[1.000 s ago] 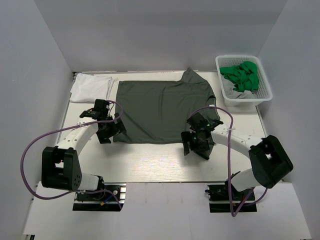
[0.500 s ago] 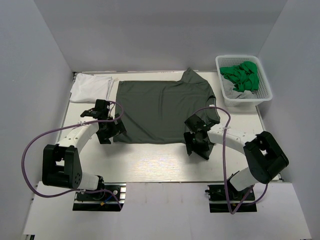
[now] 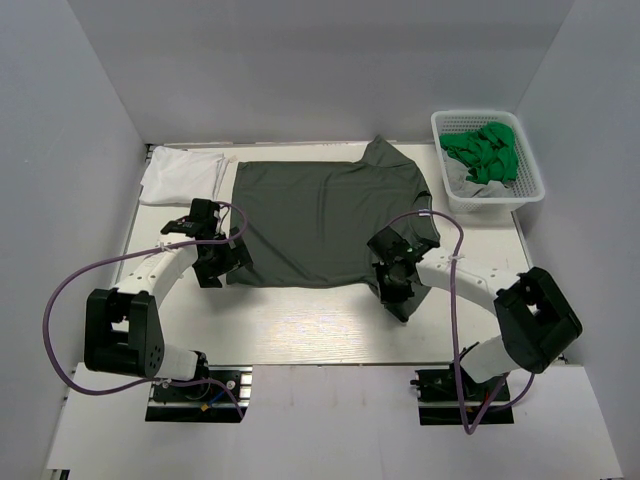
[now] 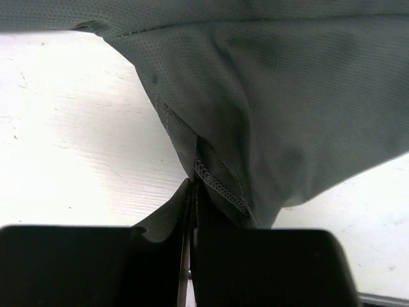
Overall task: Fold and stack the t-shirts
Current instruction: Flatten out the tshirt
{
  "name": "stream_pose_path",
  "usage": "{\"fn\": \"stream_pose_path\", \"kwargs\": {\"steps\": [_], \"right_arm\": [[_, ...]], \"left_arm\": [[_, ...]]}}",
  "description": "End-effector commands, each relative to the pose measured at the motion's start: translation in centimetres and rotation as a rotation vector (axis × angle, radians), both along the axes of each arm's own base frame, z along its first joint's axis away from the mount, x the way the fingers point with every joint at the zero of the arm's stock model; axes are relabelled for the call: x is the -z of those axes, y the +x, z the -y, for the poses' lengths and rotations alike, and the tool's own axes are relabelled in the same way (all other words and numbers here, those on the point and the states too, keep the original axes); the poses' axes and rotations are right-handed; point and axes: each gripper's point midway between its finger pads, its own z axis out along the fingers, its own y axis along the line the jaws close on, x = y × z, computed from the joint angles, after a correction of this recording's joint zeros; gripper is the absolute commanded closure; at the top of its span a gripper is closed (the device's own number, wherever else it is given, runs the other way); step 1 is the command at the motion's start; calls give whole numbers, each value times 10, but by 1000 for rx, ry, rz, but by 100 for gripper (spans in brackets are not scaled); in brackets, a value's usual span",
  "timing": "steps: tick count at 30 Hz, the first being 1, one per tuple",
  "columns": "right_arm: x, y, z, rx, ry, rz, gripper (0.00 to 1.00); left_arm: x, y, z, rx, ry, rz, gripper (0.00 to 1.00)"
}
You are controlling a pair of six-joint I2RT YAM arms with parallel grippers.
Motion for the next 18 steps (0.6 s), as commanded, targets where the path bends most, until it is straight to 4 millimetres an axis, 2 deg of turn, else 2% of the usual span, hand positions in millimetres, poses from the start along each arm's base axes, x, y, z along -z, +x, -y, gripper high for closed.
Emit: {"fn": "stream_pose_path", "kwargs": {"steps": [1, 5, 8, 10, 13, 15, 18], "right_arm": [[-22, 6, 5, 4, -47, 45, 100], [-53, 1, 15, -36, -95, 55, 100], [-65, -9, 22, -68, -99, 63, 100], [-63, -21, 16, -105, -56, 37, 100], [-46, -37, 28, -135, -114, 5, 100], [-35, -42, 43, -120, -191, -5, 100], [-27, -40, 47, -117, -232, 3, 100]], "left_arm": [[-6, 7, 3, 13, -14, 35, 0], [-4, 7, 3, 13, -13, 26, 0], [1, 6, 3, 13, -10, 6, 0], [3, 5, 5, 18, -22, -5, 0], [2, 10, 13, 31, -62, 2, 0], [-9, 25, 20, 42, -94, 45, 0], [-34, 53, 44, 95, -219, 131, 0]]}}
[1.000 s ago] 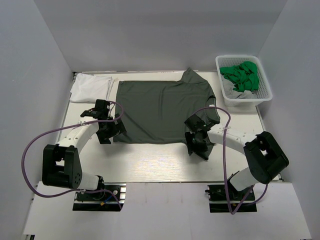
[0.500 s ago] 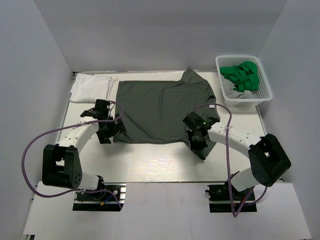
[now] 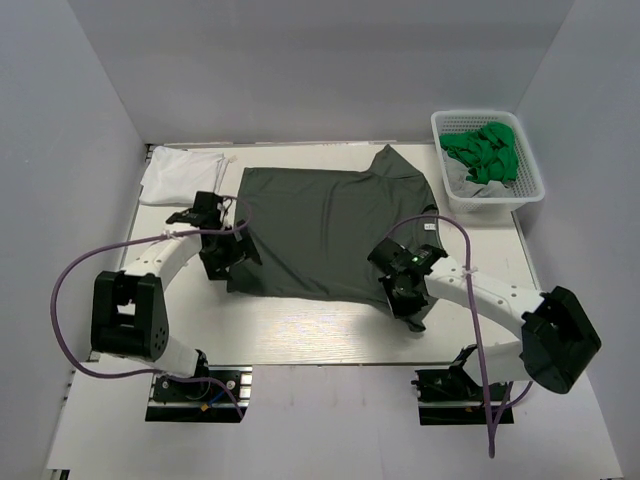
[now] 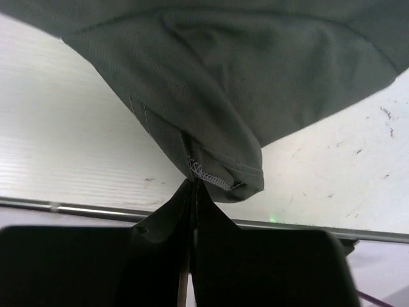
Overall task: Fold and stack the t-shirts
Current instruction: Flatten out the tshirt
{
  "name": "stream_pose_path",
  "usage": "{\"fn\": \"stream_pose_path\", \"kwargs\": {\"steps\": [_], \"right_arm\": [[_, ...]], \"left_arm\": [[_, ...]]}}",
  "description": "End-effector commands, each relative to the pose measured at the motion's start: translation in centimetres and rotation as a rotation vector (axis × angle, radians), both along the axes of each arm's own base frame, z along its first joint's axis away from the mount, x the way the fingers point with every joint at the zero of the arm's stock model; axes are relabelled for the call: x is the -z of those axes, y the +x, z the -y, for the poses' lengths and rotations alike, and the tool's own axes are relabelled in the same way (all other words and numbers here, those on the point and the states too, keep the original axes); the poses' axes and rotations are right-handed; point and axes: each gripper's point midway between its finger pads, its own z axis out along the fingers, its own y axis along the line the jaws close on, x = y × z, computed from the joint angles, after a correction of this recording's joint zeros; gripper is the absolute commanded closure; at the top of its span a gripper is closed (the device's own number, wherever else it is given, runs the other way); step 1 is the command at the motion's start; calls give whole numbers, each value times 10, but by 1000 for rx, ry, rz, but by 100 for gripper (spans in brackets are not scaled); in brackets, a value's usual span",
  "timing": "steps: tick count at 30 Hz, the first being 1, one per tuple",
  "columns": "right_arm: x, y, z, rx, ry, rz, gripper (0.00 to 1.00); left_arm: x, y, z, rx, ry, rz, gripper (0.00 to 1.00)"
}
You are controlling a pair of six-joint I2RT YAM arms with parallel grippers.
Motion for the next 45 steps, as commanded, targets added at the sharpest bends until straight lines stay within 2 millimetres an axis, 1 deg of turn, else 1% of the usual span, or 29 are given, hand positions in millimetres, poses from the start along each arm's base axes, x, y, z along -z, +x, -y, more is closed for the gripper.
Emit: {"fn": "stream_pose_path", "kwargs": {"steps": [1, 4, 5, 6, 7, 8, 9, 10, 11, 12, 13, 14, 15, 16, 17, 18, 21, 25, 27, 28, 29, 30, 33, 36, 38, 41, 43, 44, 45], "right_arm": [[7, 0, 11, 4, -77, 10, 100], [14, 1, 2, -7, -57, 0, 100], [16, 5, -3, -7, -43, 9, 100], [17, 4, -6, -8, -35, 7, 100], [19, 3, -7, -5, -25, 1, 100], [20, 5, -12, -7, -3, 11, 100], [20, 5, -14, -9, 9, 12, 100], [20, 5, -16, -10, 26, 16, 100], [22, 5, -18, 0, 37, 17, 100], [21, 7, -20, -3, 50, 30, 100], [20, 8, -21, 7, 59, 36, 100], [21, 5, -20, 13, 69, 37, 100], [23, 5, -21, 17, 80, 40, 100], [22, 5, -22, 22, 96, 46, 100], [23, 1, -23, 22, 107, 34, 100], [23, 1, -27, 22, 131, 33, 100], [28, -3, -25, 18, 149, 27, 100], [29, -5, -23, 21, 154, 33, 100], [31, -8, -21, 17, 148, 28, 100], [31, -8, -21, 16, 149, 29, 100], [30, -8, -22, 18, 159, 36, 100], [32, -9, -21, 22, 157, 28, 100], [30, -7, -24, 25, 181, 41, 100], [33, -10, -23, 19, 174, 28, 100], [33, -9, -23, 15, 171, 30, 100], [33, -10, -23, 20, 165, 23, 100], [32, -9, -23, 28, 167, 27, 100], [32, -9, -22, 33, 168, 29, 100], [31, -10, -22, 31, 170, 28, 100]], "left_arm": [[-48, 53, 38, 87, -178, 215, 0], [-73, 84, 72, 175, -264, 305, 0], [-94, 99, 94, 230, -289, 377, 0], [-85, 107, 110, 254, -307, 351, 0], [-105, 124, 129, 291, -323, 403, 0], [-108, 124, 161, 373, -334, 420, 0], [-105, 128, 179, 421, -334, 413, 0], [-100, 147, 207, 479, -340, 416, 0], [-92, 147, 227, 530, -346, 394, 0], [-90, 138, 260, 612, -391, 377, 0], [-116, 152, 286, 655, -440, 453, 0], [-78, 155, 303, 688, -455, 383, 0], [-75, 149, 322, 733, -499, 365, 0], [-98, 160, 339, 760, -529, 436, 0], [-94, 158, 350, 788, -559, 432, 0], [-80, 159, 361, 803, -585, 425, 0], [-84, 136, 390, 845, -752, 413, 0], [-63, 113, 432, 924, -893, 400, 0], [-61, 105, 441, 932, -952, 348, 0], [-68, 99, 450, 969, -1007, 383, 0], [-63, 89, 454, 979, -1043, 349, 0], [-55, 85, 452, 956, -1065, 300, 0], [-51, 79, 457, 982, -1086, 315, 0], [-55, 69, 459, 1024, -1111, 321, 0], [-51, 63, 463, 1049, -1118, 322, 0], [-33, 59, 466, 1048, -1096, 297, 0], [-9, 60, 464, 1009, -1055, 234, 0], [-6, 59, 463, 1015, -1047, 232, 0], [17, 58, 461, 982, -1011, 187, 0]]}}
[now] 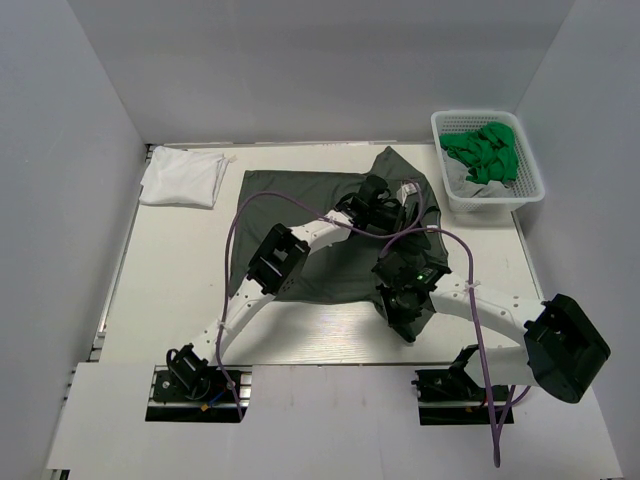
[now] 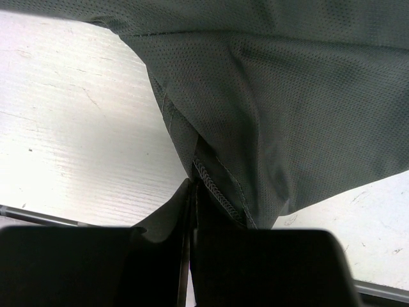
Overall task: Fold and stack the t-shirts
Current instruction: Flatten out the tshirt, then grap the side of the flattened tshirt closest away from the robot with both arms
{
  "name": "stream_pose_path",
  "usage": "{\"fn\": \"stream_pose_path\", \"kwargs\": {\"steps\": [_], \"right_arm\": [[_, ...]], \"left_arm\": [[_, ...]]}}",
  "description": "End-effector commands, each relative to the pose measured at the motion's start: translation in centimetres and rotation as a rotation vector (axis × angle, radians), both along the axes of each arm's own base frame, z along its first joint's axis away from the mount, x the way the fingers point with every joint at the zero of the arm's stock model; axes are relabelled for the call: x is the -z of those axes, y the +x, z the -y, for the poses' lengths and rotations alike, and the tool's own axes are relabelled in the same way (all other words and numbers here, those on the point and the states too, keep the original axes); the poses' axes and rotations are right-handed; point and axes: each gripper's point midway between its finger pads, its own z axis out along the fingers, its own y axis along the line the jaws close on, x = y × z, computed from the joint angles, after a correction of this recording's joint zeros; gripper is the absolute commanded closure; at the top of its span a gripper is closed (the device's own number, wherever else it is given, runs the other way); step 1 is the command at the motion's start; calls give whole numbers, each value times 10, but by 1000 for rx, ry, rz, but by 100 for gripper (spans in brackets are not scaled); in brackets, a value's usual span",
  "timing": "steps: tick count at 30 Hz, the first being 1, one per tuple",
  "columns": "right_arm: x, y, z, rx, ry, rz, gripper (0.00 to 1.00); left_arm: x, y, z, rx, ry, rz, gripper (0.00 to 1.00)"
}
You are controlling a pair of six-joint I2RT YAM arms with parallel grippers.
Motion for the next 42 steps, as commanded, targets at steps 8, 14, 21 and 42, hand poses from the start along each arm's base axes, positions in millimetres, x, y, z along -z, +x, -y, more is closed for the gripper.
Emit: {"fn": "stream_pose_path", "kwargs": {"steps": [8, 14, 21, 42], "right_arm": [[-4, -23, -10, -100, 59, -62, 100], [-1, -60, -19, -211, 80, -181, 100], [-5, -85, -24, -262, 84, -258, 100], [-104, 8, -28, 24, 137, 203, 10]], "left_arm": [[110, -1, -20, -121, 352, -129, 0], [136, 14, -32, -229, 492, -83, 0], [148, 14, -38, -259, 544, -97, 0], [-49, 3, -32, -109, 216, 213, 0]]}}
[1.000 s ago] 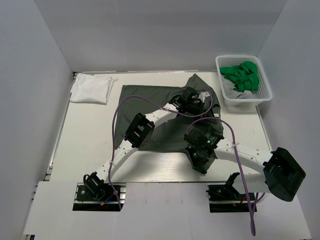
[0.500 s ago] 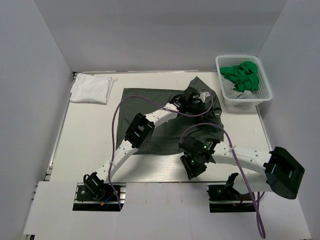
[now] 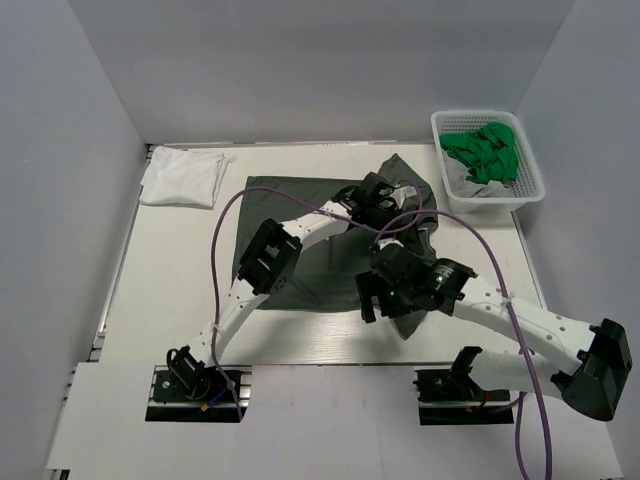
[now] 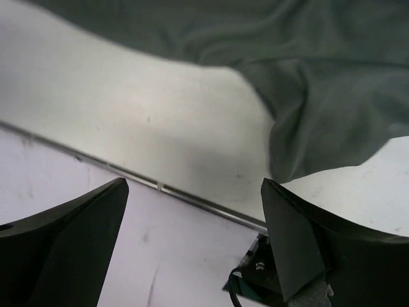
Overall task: Fold and stack the t-shirts
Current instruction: Grap the side of the flattened tshirt closest away from the robot with both arms
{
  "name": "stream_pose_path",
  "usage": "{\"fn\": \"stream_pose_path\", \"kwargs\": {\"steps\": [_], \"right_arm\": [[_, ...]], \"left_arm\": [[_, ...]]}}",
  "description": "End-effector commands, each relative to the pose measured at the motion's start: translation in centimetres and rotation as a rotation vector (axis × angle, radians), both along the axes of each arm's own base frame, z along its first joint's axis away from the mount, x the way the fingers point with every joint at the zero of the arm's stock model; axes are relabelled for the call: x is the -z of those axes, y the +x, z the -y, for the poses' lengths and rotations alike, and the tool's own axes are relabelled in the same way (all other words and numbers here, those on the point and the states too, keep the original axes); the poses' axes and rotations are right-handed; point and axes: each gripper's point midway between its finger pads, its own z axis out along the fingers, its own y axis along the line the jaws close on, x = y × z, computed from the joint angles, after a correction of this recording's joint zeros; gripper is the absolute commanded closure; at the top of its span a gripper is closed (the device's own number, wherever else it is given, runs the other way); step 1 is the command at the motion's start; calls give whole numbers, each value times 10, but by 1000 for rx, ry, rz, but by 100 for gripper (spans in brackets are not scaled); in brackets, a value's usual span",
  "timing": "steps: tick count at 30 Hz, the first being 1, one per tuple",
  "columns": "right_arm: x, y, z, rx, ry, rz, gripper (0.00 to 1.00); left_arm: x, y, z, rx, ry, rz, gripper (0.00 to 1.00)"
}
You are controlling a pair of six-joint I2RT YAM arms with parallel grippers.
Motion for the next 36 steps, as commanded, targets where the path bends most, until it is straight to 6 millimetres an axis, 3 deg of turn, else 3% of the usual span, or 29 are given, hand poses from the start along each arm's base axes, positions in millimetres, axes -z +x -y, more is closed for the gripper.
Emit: {"fn": "stream_pose_path", "kwargs": {"steps": [1, 2, 3, 6, 9, 10, 11, 13, 16, 17, 18, 19, 20, 21, 23, 24, 26, 29, 30, 32, 34, 36], "right_arm": [[-19, 26, 13, 153, -12, 84, 10], [-19, 29, 15, 169, -13, 82, 10], [-19, 33, 18, 198, -16, 82, 10], [-18, 49, 27, 268, -36, 100, 10], [-21, 71, 32, 324, -29, 132, 10], [-21, 77, 34, 319, -38, 145, 10], [-24, 88, 34, 346, -17, 160, 10], [-13, 102, 37, 347, -38, 140, 10], [-1, 135, 47, 416, -58, 129, 10], [-4, 148, 43, 418, -56, 139, 10], [-5, 159, 41, 426, -43, 160, 10], [3, 175, 50, 474, -80, 151, 10], [-1, 188, 53, 495, -89, 179, 10], [9, 202, 63, 526, -105, 162, 10], [14, 221, 59, 529, -105, 142, 10], [2, 240, 56, 521, -75, 164, 10], [19, 253, 63, 549, -114, 112, 10], [37, 266, 76, 575, -145, 90, 10], [43, 268, 78, 576, -148, 79, 10], [59, 273, 87, 582, -155, 42, 10], [62, 278, 85, 554, -128, 21, 10], [76, 282, 85, 539, -136, -8, 10]], "left_arm": [[-70, 11, -5, -15, -37, 163, 0], [-77, 25, -10, -47, -37, 181, 0], [-97, 30, -7, -58, -67, 221, 0], [-128, 64, -28, -176, -62, 262, 0], [-128, 91, -65, -293, 46, 312, 0], [-145, 102, -83, -372, 84, 366, 0], [-128, 103, -101, -412, 159, 340, 0], [-122, 125, -145, -546, 268, 357, 0], [-108, 136, -211, -669, 401, 343, 0], [-86, 130, -231, -687, 463, 307, 0], [-90, 133, -246, -721, 470, 314, 0], [-82, 141, -272, -778, 515, 306, 0], [-69, 139, -286, -790, 541, 280, 0], [-63, 146, -304, -826, 551, 267, 0], [-55, 150, -319, -854, 573, 254, 0], [-55, 152, -325, -855, 578, 262, 0], [-43, 163, -332, -860, 599, 279, 0], [-43, 183, -334, -850, 559, 268, 0], [-19, 187, -339, -841, 588, 222, 0], [-11, 195, -342, -841, 598, 199, 0], [7, 195, -343, -822, 596, 157, 0], [12, 198, -356, -839, 598, 137, 0]]}}
